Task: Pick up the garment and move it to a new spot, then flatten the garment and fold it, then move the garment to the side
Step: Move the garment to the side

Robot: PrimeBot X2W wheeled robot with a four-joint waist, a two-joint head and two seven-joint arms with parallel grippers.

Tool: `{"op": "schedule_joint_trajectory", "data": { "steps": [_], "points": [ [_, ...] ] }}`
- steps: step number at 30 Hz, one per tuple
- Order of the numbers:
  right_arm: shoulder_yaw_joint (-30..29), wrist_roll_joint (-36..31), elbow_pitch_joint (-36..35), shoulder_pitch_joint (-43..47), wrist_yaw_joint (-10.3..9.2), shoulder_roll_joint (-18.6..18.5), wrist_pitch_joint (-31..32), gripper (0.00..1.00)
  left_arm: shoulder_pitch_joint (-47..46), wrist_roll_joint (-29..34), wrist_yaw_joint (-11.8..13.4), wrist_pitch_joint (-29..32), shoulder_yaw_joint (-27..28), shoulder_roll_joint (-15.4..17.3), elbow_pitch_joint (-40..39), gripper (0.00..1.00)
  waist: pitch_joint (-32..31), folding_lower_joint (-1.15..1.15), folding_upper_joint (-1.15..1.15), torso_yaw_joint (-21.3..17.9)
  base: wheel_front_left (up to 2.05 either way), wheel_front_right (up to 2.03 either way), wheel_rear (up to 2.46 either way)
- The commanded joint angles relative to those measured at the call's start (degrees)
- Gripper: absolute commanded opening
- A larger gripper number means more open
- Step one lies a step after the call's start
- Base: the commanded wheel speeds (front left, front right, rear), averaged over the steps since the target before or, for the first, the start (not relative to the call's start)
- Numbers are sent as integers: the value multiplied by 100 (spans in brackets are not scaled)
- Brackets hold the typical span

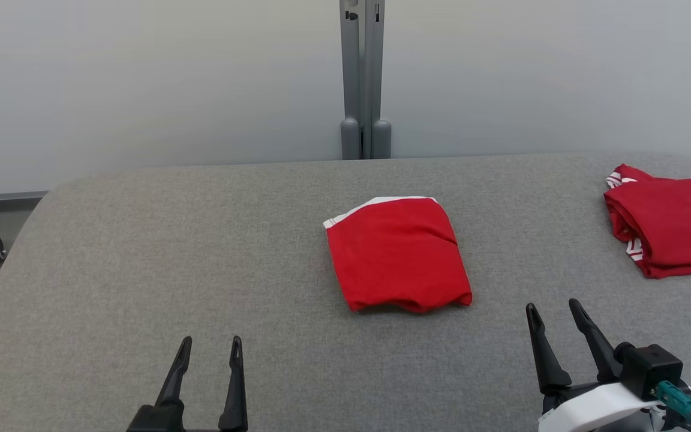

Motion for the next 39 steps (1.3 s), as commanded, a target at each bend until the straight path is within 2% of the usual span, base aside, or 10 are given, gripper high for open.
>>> {"op": "schedule_joint_trajectory", "data": {
  "steps": [1, 18, 26, 32, 39],
  "points": [
    [-11, -57, 20, 67, -2, -5, -13, 100, -1, 57, -27, 0, 3, 12, -5, 100, 6, 0, 0, 2, 0, 0, 0],
    [-13, -85, 17, 49, -2, 13, -13, 100, 1, 128, -31, 0, -12, 12, -7, 100, 107, 0, 0, 28, 0, 0, 0],
    [83, -104, 100, -160, -2, -13, -13, 100, -104, 152, -64, 0, -40, 12, 0, 100, 378, 0, 0, 65, 0, 0, 0],
    [291, 106, 410, -680, -2, -82, -13, 100, -264, 163, -115, 0, -154, 12, 12, 100, 721, 0, 0, 132, 0, 0, 0],
    [859, 604, 1518, -2100, -2, -487, 57, 100, -718, 184, -169, 0, -325, 12, 47, 100, 1347, 0, 0, 340, 0, 0, 0]
  ]
}}
